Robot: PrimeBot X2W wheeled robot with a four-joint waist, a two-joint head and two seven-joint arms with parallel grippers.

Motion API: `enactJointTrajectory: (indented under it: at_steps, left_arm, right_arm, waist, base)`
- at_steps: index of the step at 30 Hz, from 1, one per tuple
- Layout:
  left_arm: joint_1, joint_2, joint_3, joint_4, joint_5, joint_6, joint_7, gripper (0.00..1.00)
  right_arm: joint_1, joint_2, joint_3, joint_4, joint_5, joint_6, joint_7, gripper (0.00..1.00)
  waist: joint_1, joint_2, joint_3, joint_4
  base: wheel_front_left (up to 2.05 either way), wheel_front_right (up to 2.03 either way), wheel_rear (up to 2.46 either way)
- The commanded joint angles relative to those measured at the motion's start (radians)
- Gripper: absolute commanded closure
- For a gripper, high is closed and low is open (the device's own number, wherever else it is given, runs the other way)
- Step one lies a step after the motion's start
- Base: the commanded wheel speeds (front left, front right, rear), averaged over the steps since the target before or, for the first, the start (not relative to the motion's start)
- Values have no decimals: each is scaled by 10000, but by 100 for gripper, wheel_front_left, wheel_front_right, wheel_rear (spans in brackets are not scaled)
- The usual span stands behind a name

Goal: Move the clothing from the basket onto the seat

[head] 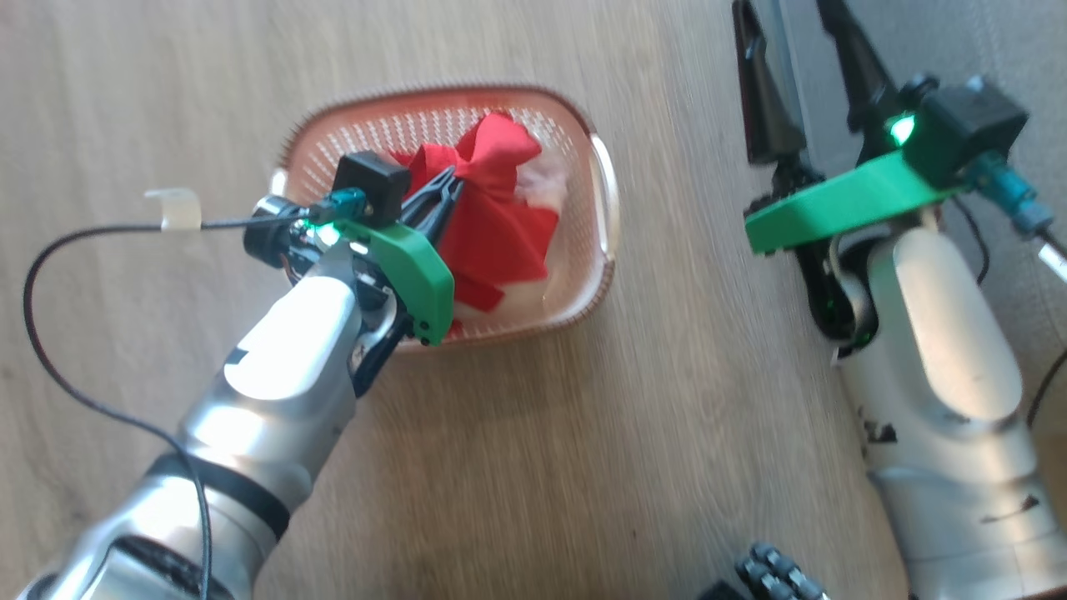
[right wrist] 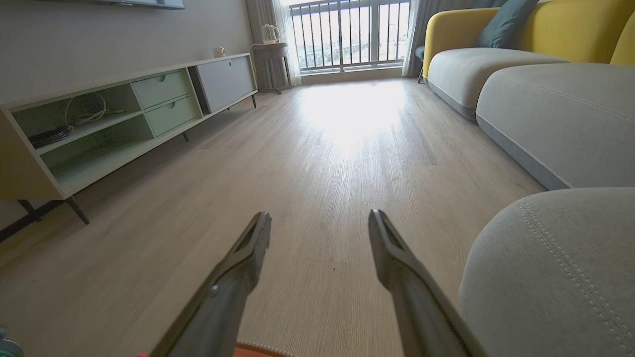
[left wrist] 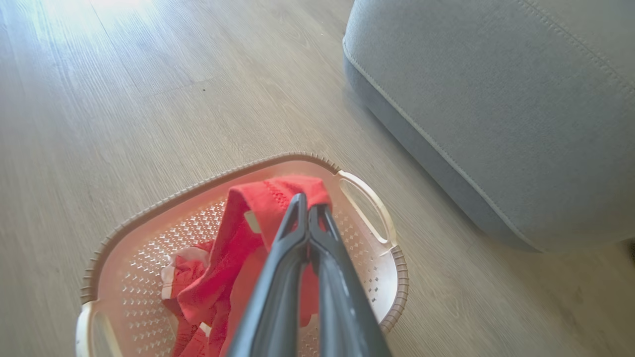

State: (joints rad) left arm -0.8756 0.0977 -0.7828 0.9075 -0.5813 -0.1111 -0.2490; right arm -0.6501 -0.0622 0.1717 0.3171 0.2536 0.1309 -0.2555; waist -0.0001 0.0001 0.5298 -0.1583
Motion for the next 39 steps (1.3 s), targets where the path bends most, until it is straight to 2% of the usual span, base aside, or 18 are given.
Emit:
enactJointTrajectory:
  at_steps: [1, 6, 18, 30, 39]
  left_arm:
    - [199, 26, 564, -505, 171, -23, -127, 100]
    - [856, -126, 1472, -1298, 578, -76, -127, 100]
    - [1727, -395, 2903, -2754, 1332, -176, -127, 100]
    - [1971, -468, 2977, -3701, 1381, -193, -127, 100]
    - [1630, -473, 2833, -4092, 1374, -194, -128, 100]
  right_arm:
    - [339, 120, 109, -173, -103, -2, -63, 0]
    - [910, 120, 46, 132, -195, -2, -63, 0]
    - [1970, 117, 27, 504, -271, -2, -63, 0]
    - [3037, 118, 203, 723, -145, -2, -63, 0]
    - [3394, 119, 309, 717, -101, -2, -63, 0]
  waist:
    - [1, -1, -938, 502]
    - [1, -1, -1879, 821]
    - [1, -1, -3470, 1360]
    - [1, -1, -4747, 1553]
    - [1, -1, -5043, 1577]
  base:
    - [0, 0, 0]
    - [0, 0, 0]
    - [0, 0, 0]
    - [0, 0, 0]
    - [0, 0, 0]
